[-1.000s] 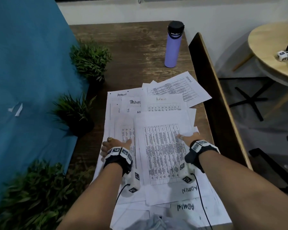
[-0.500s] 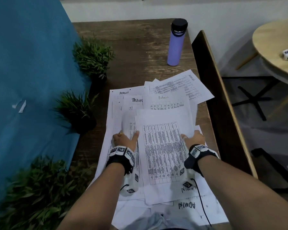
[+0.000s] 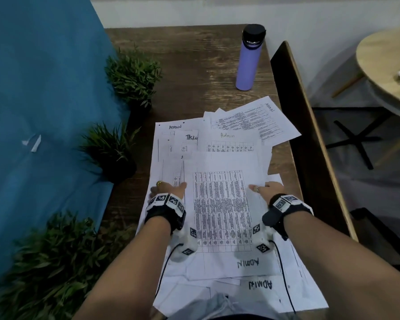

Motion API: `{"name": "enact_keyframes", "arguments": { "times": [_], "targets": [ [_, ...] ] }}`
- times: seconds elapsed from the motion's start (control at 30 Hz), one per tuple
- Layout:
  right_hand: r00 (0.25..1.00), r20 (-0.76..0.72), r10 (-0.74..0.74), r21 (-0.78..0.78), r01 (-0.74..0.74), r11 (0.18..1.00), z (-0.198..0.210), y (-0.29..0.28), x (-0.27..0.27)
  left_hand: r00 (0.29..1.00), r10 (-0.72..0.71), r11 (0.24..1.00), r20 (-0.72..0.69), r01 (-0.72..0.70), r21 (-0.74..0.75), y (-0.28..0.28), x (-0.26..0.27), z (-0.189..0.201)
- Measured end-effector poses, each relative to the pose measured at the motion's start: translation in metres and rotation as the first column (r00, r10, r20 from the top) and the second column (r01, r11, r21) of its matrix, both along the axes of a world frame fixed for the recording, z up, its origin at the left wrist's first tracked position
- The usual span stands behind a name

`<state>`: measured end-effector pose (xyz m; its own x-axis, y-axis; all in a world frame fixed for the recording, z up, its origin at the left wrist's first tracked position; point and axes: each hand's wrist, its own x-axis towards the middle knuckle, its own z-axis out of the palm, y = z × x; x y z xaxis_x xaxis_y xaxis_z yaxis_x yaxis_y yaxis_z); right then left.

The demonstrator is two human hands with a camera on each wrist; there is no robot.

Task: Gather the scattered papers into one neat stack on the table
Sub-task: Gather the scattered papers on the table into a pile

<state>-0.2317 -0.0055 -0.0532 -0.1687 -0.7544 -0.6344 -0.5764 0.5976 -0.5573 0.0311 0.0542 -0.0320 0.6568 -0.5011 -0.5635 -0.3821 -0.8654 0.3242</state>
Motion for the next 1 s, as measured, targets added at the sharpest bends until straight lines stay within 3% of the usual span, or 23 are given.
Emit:
{"name": "enact_keyframes", "arguments": {
  "times": [0.1, 0.27, 0.43, 0.5, 0.6, 0.67, 0.73, 0.83, 0.93, 1.0],
  "targets": [
    [0.997, 0.07, -0.037, -0.021, 0.038, 0.999, 0.002, 0.003, 0.016, 0.998, 0.042, 0.998, -0.05, -0.044, -0.053, 0.001, 0.007, -0.001],
    [0.979, 0.102, -0.174, -0.035, 0.179, 0.983, 0.006, 0.003, 0.02, 0.988, -0.013, 0.991, -0.153, -0.008, -0.136, 0.011, 0.026, -0.006],
    [0.995, 0.09, 0.044, 0.075, -0.051, 0.996, 0.008, 0.01, 0.03, 0.989, -0.145, 0.974, -0.034, 0.137, -0.181, 0.018, 0.012, -0.02],
    [0.985, 0.147, 0.086, 0.085, -0.099, 0.991, 0.009, 0.01, 0.033, 0.996, -0.055, 0.945, -0.07, 0.029, -0.326, 0.016, 0.007, -0.021],
    [0.987, 0.148, 0.068, 0.139, -0.089, 0.986, 0.014, 0.008, 0.029, 0.949, 0.107, 0.857, -0.298, -0.24, -0.456, 0.012, 0.012, -0.02],
    [0.993, 0.101, 0.061, 0.141, -0.075, 0.987, 0.013, 0.008, 0.03, 0.92, 0.036, 0.905, -0.39, -0.195, -0.378, 0.011, 0.01, -0.019],
    [0.988, 0.101, 0.117, 0.132, -0.13, 0.983, 0.013, 0.008, 0.037, 0.901, -0.095, 0.972, -0.423, -0.009, -0.237, 0.008, 0.001, -0.012],
    [0.987, 0.054, 0.149, 0.103, -0.154, 0.983, 0.014, 0.01, 0.048, 0.927, -0.146, 0.989, -0.346, 0.126, -0.081, 0.0, -0.002, -0.005],
    [0.968, -0.217, 0.125, 0.026, -0.122, 0.992, 0.014, 0.01, 0.044, 0.974, -0.11, 0.985, -0.2, 0.079, -0.154, 0.001, 0.004, -0.007],
    [0.981, -0.186, 0.058, 0.005, -0.058, 0.998, 0.014, 0.009, 0.047, 0.996, -0.087, 0.982, -0.029, 0.081, -0.169, 0.01, 0.005, -0.013]
  ]
}}
